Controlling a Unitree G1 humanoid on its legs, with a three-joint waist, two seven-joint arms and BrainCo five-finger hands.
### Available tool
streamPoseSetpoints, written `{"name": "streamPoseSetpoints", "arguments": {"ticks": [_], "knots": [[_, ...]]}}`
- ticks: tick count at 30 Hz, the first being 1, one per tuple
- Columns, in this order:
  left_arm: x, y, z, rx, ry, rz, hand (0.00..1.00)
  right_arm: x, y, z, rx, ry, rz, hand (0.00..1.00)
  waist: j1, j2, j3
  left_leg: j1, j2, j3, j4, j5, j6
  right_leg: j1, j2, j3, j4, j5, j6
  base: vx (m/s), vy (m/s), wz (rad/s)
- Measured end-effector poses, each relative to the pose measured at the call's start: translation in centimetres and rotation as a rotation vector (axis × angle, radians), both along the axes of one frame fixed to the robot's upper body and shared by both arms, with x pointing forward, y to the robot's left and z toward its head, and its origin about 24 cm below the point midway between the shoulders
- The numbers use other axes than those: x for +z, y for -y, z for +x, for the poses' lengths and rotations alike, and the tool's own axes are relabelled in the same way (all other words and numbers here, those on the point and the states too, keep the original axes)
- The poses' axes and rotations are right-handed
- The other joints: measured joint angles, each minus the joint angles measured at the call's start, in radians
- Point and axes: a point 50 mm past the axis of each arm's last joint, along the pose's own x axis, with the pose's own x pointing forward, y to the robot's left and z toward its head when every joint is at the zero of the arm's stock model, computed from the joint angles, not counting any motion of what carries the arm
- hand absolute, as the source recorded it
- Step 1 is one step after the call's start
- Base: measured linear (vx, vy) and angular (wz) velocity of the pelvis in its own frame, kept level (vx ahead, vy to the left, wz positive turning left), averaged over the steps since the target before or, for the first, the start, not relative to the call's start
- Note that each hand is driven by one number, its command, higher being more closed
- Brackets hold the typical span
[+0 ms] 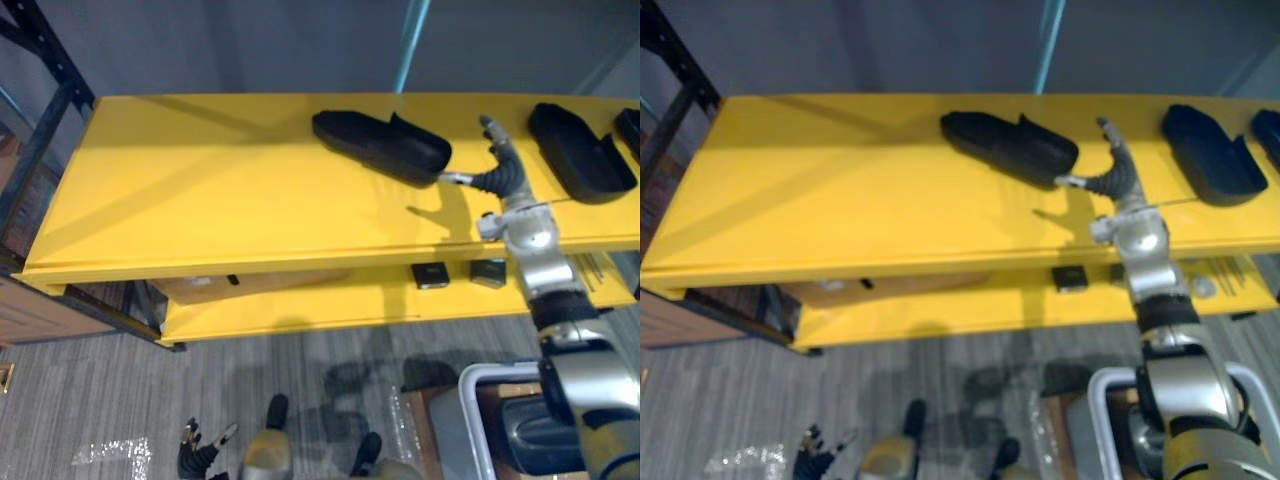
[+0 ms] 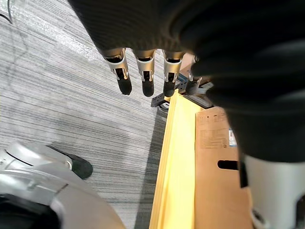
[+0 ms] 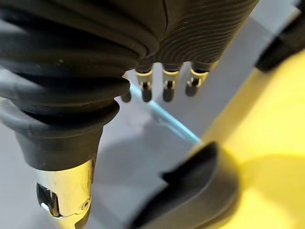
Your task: Walk over and take plastic housings, then place them on the shelf
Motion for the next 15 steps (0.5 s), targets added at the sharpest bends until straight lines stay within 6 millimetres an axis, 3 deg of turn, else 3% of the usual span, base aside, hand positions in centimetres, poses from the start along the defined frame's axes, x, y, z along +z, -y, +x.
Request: {"name": "streamPoseSetpoints", "arguments": {"ticks": [2, 6, 15], "knots": [[0.0, 0.0, -0.1, -0.001, -0.007, 0.000, 0.00, 0.0, 0.4, 0.0, -0.018, -0.014, -0.083, 0.00, 0.002, -0.001, 0.001, -0.002, -0.002, -0.001, 0.000, 0.001, 0.001, 0.000, -0.002, -0.001, 0.000, 0.000, 0.001, -0.01, 0.019, 0.09], [-0.1, -0.4, -0.3, -0.004, -0.025, -0.002, 0.00, 0.8, 0.9, 0.0, -0.031, -0.034, -0.407, 0.00, 0.005, -0.005, 0.003, -0.011, -0.009, -0.003, 0.000, 0.004, 0.006, -0.004, -0.008, -0.005, 0.000, 0.002, 0.005, 0.00, 0.018, 0.05], [0.2, -1.0, 0.2, -0.030, -0.030, 0.000, 0.00, 2.0, 3.0, -0.6, -0.071, -0.070, -0.577, 0.00, 0.032, -0.036, 0.001, -0.030, 0.003, -0.003, 0.000, 0.007, 0.009, -0.018, -0.001, -0.006, -0.002, 0.011, 0.004, 0.00, 0.001, 0.01]]}}
